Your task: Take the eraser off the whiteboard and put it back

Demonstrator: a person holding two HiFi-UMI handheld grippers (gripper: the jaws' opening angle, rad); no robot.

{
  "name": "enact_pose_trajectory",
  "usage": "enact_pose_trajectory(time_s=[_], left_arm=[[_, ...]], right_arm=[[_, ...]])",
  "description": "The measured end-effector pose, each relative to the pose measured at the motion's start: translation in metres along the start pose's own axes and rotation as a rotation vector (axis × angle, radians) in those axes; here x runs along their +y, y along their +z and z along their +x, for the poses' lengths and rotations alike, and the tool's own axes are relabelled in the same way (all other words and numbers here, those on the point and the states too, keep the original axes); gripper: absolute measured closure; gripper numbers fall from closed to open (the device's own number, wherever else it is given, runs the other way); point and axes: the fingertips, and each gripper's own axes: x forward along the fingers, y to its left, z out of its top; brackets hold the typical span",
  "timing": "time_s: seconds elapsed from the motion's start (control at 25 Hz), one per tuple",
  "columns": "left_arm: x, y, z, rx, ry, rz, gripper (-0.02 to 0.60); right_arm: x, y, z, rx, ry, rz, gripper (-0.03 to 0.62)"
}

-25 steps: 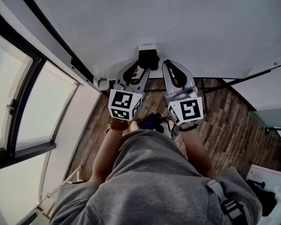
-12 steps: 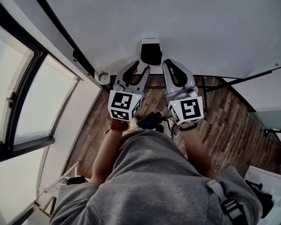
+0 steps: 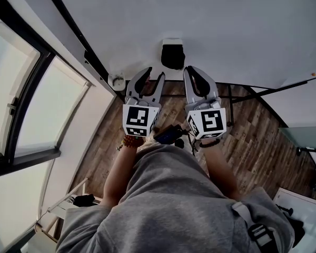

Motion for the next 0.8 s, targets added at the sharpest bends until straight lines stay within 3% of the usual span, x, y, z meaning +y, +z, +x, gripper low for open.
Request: enact_pose_trajectory(time_s=[0.28,0.8], left_arm=[[0.009,0.018,-0.004,-0.088,0.082,0.030,0.454],[0.012,0.024,-0.009,-0.122,0.121,0.050,0.497]], right_arm=[[-0.004,-0.002,-0.001,0.011,-0.042,0.001,0.562],[0.008,-0.009,-0.001,0.029,-0.051,0.025,0.562]])
